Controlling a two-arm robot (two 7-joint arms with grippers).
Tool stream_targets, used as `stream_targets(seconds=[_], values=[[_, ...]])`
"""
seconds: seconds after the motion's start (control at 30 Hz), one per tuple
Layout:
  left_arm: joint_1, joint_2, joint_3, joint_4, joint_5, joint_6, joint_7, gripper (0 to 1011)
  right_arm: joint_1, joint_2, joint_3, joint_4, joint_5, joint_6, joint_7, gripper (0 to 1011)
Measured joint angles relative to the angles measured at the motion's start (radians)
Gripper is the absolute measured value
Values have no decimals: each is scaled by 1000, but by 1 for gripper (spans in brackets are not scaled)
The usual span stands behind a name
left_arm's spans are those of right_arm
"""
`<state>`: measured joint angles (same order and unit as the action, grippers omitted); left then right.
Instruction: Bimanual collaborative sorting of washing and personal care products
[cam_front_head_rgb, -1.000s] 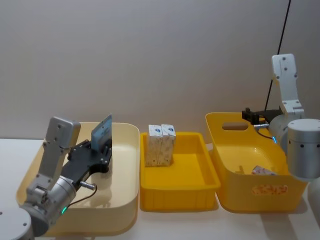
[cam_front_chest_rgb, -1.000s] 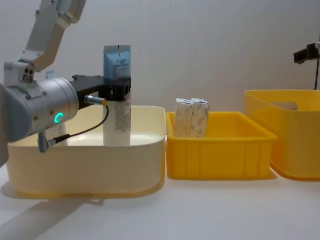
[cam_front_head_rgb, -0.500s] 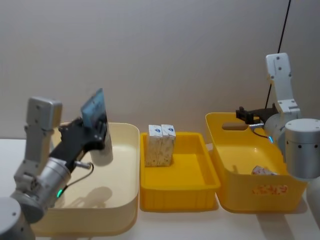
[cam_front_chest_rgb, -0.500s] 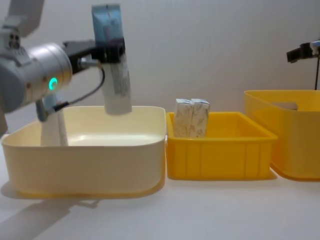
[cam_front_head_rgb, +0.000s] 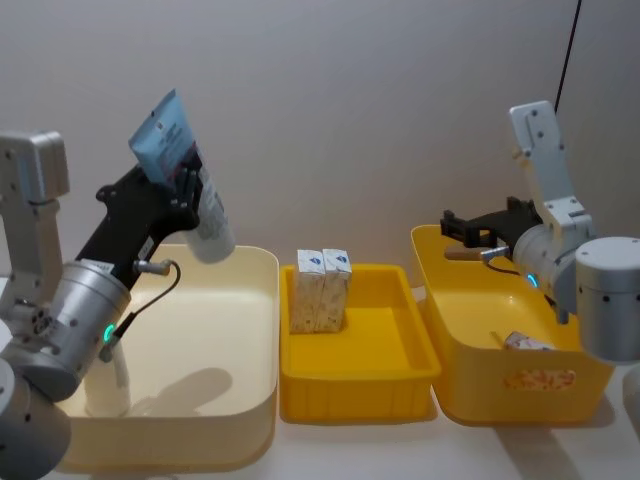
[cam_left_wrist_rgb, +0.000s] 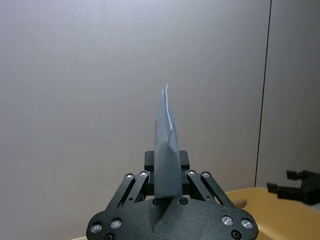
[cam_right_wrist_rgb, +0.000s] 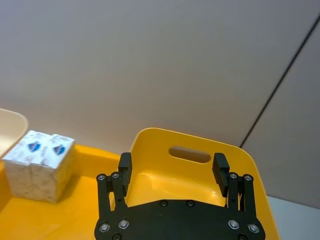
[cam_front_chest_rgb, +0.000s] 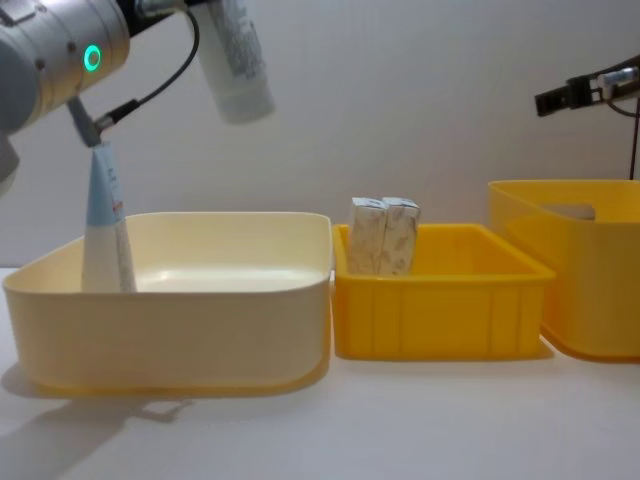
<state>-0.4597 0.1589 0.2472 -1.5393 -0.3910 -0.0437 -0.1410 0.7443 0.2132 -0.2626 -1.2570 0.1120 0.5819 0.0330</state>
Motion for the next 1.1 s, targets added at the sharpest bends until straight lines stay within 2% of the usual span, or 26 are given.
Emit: stream_targets(seconds=[0.5, 0.8, 0.83, 1.1], values=[[-13, -42, -21, 14, -45, -14, -36, 264, -8, 48, -44, -38, 26, -50, 174, 1001], [-23, -57, -18, 32, -52, -16, -55, 262, 3, 67, -93, -27, -14, -122, 227, 1001], [-24, -59, -17, 33, -52, -16, -56, 264, 10, 73, -111, -20, -26, -145, 242, 1001], [-24, -63, -15, 32, -47, -15, -60, 262, 33, 88, -170, 6, -70, -228, 305, 1001]])
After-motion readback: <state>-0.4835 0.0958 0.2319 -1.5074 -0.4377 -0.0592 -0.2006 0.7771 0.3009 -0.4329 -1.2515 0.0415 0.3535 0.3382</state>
